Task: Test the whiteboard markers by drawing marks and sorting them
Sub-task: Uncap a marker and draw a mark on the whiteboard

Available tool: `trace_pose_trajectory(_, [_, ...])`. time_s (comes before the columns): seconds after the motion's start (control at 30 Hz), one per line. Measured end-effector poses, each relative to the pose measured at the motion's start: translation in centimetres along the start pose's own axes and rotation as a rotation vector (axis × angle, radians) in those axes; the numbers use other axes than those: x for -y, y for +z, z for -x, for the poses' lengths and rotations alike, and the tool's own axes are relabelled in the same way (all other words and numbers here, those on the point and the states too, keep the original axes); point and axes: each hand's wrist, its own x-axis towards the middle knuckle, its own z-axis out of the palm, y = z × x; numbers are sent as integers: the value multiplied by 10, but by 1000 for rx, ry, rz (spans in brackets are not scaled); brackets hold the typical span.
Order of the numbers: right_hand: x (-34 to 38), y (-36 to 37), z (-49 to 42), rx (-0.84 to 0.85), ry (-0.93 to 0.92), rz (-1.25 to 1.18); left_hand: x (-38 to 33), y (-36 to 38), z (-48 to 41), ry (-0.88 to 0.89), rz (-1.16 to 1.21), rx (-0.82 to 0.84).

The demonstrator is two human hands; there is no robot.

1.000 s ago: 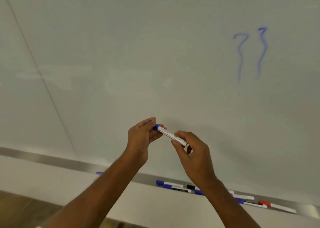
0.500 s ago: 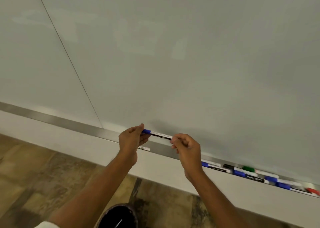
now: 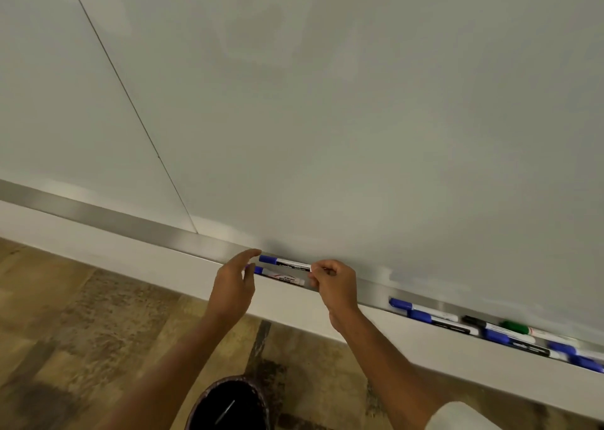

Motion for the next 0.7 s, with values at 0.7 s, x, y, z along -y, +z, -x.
trace_pose_trajectory(0.7, [-28,24,-26,-60,-242,586,56,19,-46,452,-217,126])
